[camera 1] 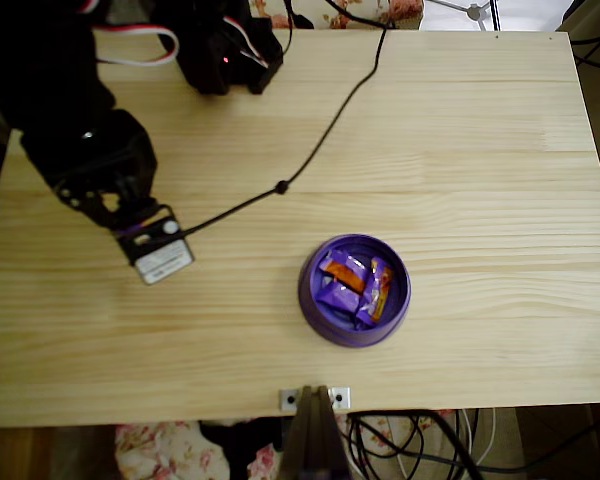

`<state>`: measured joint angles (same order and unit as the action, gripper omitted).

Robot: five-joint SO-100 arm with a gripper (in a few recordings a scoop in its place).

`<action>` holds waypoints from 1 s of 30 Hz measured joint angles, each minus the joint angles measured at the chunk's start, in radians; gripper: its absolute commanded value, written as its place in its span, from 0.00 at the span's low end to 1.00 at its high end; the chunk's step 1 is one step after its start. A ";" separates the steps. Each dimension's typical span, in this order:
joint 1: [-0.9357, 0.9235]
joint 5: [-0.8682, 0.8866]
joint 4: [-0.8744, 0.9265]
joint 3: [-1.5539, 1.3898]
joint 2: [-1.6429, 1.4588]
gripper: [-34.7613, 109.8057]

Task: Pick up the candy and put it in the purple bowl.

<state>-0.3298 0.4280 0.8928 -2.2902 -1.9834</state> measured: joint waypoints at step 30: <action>-0.028 -0.067 -0.133 -0.034 0.143 0.34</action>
<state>-0.3574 0.3605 0.7593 -2.3240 -1.8408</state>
